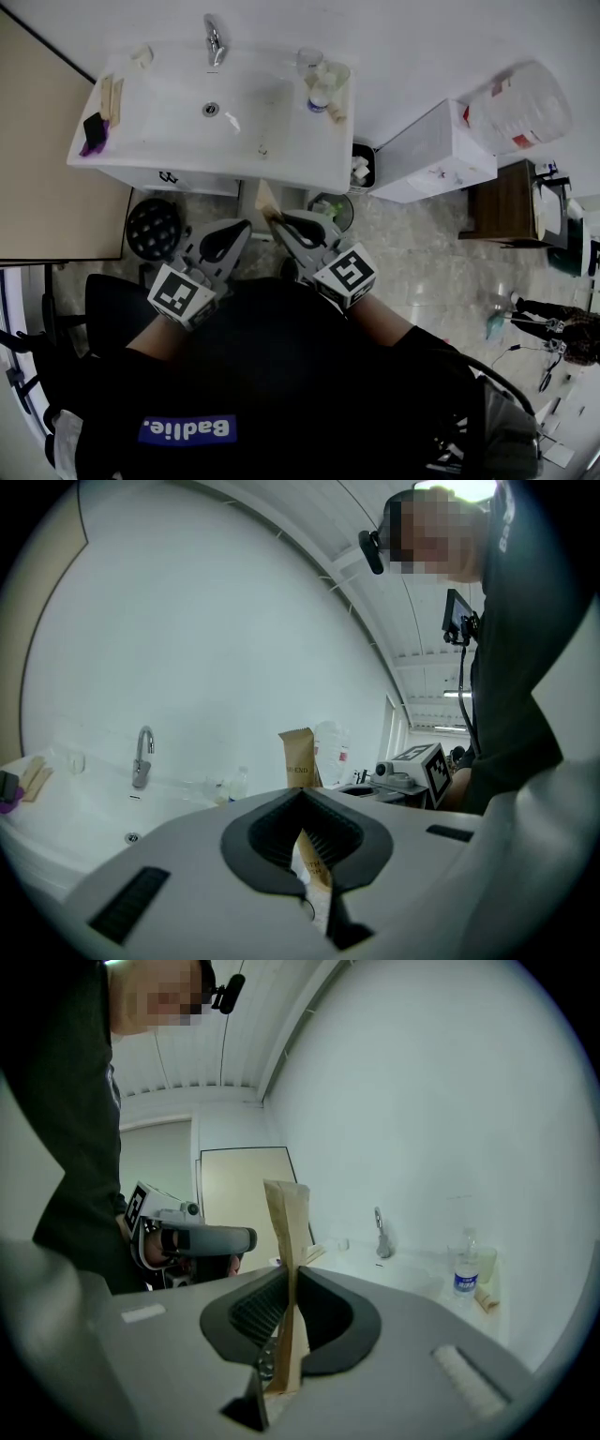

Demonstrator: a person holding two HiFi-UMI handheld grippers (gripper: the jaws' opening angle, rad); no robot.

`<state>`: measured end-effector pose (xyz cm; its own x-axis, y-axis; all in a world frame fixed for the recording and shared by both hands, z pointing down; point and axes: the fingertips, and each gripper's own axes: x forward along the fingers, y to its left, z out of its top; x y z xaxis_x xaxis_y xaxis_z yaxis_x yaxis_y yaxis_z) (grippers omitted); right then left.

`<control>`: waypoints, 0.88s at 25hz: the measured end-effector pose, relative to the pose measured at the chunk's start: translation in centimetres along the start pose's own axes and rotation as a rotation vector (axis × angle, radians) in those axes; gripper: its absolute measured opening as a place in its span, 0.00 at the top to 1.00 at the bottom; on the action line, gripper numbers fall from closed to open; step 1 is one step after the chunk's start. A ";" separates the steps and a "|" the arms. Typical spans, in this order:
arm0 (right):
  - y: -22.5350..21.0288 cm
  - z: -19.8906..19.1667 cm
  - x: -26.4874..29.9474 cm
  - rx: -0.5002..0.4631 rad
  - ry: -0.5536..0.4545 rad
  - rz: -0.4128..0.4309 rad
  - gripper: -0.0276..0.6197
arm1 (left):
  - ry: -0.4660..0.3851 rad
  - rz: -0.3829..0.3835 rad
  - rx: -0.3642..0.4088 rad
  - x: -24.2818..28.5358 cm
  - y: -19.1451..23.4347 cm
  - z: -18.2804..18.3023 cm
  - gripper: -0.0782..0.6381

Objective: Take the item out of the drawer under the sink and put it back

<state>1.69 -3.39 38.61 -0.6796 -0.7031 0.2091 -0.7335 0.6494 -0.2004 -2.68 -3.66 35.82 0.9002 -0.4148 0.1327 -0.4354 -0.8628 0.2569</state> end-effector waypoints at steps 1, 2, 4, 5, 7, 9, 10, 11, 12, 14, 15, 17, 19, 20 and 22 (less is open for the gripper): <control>-0.1 -0.2 0.1 0.002 0.004 0.002 0.91 | 0.003 0.000 0.001 0.0 0.0 0.0 0.89; -0.2 -0.4 0.2 0.005 0.007 0.004 0.91 | 0.005 0.000 0.003 0.1 0.0 -0.1 0.89; -0.5 -0.7 0.4 0.008 0.013 0.010 0.91 | 0.004 0.003 0.005 0.1 0.1 -0.1 0.89; -0.6 -0.9 0.6 0.007 0.017 0.014 0.91 | 0.002 0.006 0.005 0.2 0.2 -0.1 0.89; -0.7 -1.3 0.9 0.002 0.028 0.022 0.91 | 0.000 0.014 0.003 0.1 0.3 -0.1 0.89; -0.9 -1.8 1.2 0.002 0.041 0.031 0.91 | -0.001 0.024 -0.001 0.1 0.5 0.0 0.89; -1.0 -2.1 1.4 0.005 0.048 0.035 0.91 | -0.002 0.029 -0.002 0.2 0.6 0.1 0.89; -1.2 -2.4 1.5 0.006 0.055 0.038 0.91 | -0.004 0.033 -0.002 0.2 0.7 0.2 0.89; -1.4 -2.7 1.7 0.003 0.062 0.042 0.91 | -0.006 0.036 -0.001 0.2 0.8 0.2 0.89; -1.8 -3.4 2.2 -0.009 0.072 0.050 0.91 | -0.009 0.046 -0.003 0.2 0.9 0.2 0.89; -1.9 -3.7 2.5 -0.010 0.077 0.053 0.91 | -0.010 0.051 -0.005 0.2 1.0 0.2 0.89; -2.2 -4.4 3.0 -0.013 0.086 0.060 0.91 | -0.012 0.064 -0.008 0.1 1.1 0.2 0.89; -2.6 -5.1 3.6 -0.022 0.096 0.068 0.91 | -0.015 0.076 -0.011 0.1 1.3 0.1 0.89; -2.7 -5.5 3.9 -0.027 0.103 0.073 0.91 | -0.017 0.082 -0.013 0.2 1.4 0.1 0.89; -3.1 -6.5 4.4 -0.037 0.120 0.083 0.91 | -0.018 0.091 -0.014 0.2 1.5 0.1 0.89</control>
<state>0.96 -6.63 46.34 -0.7317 -0.6086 0.3069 -0.6733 0.7154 -0.1865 -3.14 -5.08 36.17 0.8568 -0.4964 0.1392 -0.5154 -0.8171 0.2584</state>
